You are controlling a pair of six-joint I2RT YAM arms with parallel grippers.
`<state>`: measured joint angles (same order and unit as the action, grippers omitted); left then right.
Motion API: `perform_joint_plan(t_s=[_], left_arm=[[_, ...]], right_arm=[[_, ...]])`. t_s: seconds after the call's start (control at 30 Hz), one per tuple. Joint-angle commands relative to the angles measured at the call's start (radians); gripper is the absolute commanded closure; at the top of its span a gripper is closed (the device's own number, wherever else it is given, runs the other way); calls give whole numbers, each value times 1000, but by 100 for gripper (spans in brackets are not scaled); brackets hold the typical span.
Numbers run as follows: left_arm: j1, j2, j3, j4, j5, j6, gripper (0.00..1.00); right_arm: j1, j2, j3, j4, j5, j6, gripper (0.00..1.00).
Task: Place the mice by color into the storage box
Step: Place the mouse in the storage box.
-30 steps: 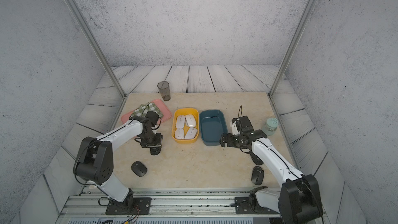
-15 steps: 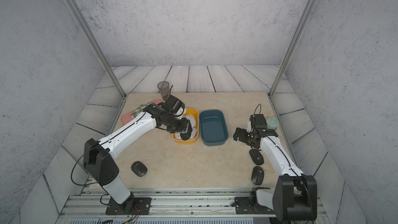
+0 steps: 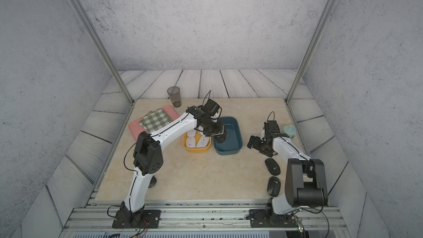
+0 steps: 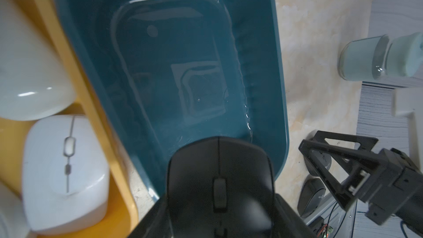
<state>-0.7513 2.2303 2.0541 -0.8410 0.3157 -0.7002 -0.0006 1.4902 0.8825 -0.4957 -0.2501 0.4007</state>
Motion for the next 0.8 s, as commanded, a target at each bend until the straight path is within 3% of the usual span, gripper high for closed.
perform_joint_plan(t_s=[0.0,0.2,0.33,0.6,0.77], left_arm=[[-5,37,30,-28,-46,-56,54],[-14,107,55,-51,-100,-107,51],[-28,152,101,-97,-134,-116,43],[-47,196,161,-133,-158,-123,18],[-59,182,200,-138,-160,-115,16]], right_arm=[[2,-19,-17,11,-14,14,4],[1,-55,-25,8,-20,24,3],[1,-84,-25,-11,-2,17,1],[-1,-134,-23,-48,2,6,1],[-4,-164,-20,-74,2,7,1]])
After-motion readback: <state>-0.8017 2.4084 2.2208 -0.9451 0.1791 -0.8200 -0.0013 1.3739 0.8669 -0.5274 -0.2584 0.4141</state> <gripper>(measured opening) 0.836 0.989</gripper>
